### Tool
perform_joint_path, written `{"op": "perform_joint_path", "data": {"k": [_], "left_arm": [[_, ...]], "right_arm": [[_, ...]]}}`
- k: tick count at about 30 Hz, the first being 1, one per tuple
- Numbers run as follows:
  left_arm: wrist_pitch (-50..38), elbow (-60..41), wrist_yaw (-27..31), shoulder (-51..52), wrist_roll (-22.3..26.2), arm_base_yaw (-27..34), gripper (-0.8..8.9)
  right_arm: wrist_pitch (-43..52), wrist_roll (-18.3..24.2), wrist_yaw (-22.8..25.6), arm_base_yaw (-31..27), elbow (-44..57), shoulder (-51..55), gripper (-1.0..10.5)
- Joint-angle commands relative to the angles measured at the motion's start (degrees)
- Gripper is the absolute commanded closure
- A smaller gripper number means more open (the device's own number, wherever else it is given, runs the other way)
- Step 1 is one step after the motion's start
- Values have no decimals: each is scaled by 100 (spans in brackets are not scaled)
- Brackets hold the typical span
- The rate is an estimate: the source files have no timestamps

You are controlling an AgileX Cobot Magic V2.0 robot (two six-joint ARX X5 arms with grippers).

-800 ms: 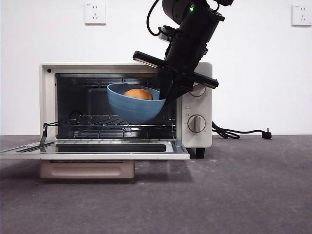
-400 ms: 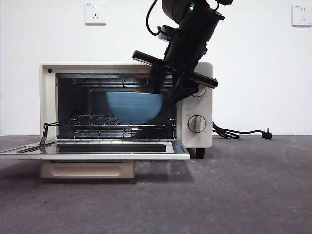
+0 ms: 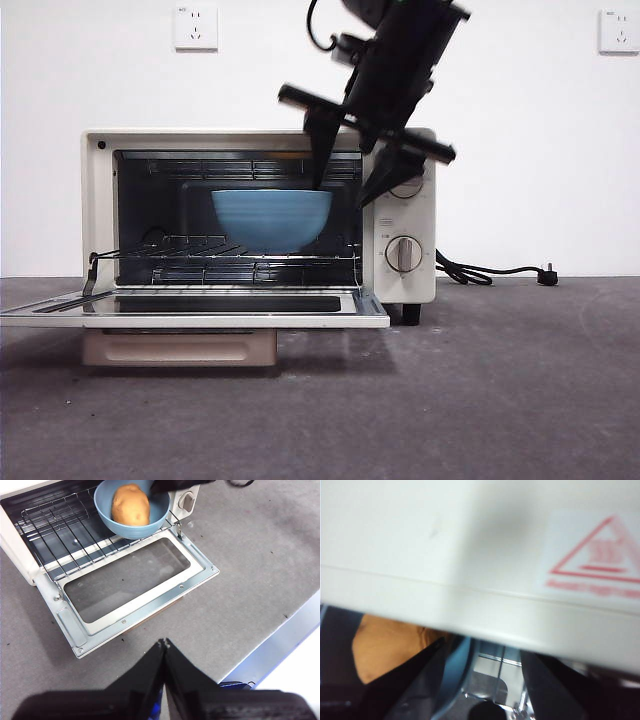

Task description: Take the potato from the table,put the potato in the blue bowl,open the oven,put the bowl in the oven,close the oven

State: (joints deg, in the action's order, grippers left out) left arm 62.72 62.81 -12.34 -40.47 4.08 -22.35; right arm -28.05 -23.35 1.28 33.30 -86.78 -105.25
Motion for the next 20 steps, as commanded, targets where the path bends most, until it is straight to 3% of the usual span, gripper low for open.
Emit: {"op": "perform_joint_path", "data": {"k": [1, 8, 13, 17, 20], "left_arm": [[-13, -50, 26, 11, 74, -17, 822], [-243, -52, 22, -186, 109, -11, 822], [-710, -188, 13, -404, -63, 24, 822], [-1086, -496, -17, -501, -278, 286, 822], [-1416, -920, -444, -531, -382, 664, 822]], "right_arm": [[-179, 142, 52, -24, 2, 273, 694], [-872, 540, -13, -17, 2, 1099, 694], [-1679, 1051, -529, -13, 2, 1832, 695], [-2420, 1506, -723, -13, 2, 2396, 695], [-2887, 1698, -737, -13, 2, 2824, 695]]}}
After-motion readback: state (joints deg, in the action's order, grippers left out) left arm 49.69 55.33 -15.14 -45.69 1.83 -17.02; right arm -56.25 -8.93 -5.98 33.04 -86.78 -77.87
